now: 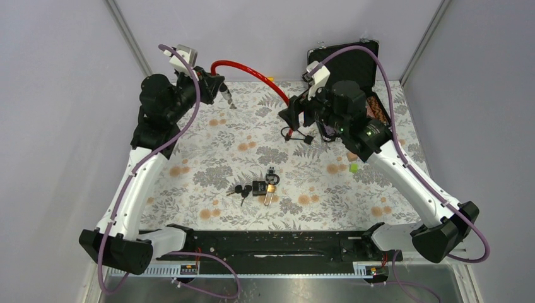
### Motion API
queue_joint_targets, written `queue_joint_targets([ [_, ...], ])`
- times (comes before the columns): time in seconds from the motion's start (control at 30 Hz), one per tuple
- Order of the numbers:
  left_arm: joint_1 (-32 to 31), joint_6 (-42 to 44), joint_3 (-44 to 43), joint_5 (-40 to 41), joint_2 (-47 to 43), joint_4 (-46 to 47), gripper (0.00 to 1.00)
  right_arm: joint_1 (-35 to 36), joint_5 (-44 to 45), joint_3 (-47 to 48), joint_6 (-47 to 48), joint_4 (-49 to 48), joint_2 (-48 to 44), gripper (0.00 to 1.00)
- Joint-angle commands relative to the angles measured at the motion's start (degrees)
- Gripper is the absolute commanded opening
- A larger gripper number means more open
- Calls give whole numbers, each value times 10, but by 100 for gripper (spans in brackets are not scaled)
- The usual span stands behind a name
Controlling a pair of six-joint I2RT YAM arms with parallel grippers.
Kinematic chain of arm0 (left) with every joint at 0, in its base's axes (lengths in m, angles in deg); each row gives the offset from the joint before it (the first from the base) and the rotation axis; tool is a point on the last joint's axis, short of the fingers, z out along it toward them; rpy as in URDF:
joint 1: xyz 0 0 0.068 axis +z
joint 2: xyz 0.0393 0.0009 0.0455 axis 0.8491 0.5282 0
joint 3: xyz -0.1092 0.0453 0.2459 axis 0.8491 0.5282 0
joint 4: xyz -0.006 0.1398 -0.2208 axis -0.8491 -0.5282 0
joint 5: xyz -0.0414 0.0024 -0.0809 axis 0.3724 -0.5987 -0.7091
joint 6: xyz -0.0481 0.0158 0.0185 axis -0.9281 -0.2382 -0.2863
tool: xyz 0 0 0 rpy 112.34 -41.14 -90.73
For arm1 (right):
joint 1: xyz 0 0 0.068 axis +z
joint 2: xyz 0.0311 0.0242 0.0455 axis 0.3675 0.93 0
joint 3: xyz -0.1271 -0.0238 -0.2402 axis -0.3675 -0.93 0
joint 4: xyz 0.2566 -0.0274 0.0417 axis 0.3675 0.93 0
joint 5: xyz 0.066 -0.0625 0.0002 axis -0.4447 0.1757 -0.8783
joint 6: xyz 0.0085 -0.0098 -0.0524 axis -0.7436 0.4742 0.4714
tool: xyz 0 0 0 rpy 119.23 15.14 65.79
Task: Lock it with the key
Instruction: Pick up the lock from the center of the board, then lock the lock.
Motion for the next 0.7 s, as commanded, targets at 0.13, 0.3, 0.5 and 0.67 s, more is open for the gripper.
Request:
queue_joint_targets([
  [0.13, -2, -50, -114, 43, 4, -28, 0, 2, -11, -29, -23, -32, -21, 85],
  [0.3, -2, -86, -143, 38, 17, -49, 0, 2, -109, -87, -14, -63, -44, 83],
  [0.5, -1, -108, -146, 21, 17, -52, 0, 2, -137, -130, -19, -134, -51, 73],
  [0.67, -2, -121, -153, 6, 21, -70, 0, 2, -140, -144, -34, -192, -52, 65],
])
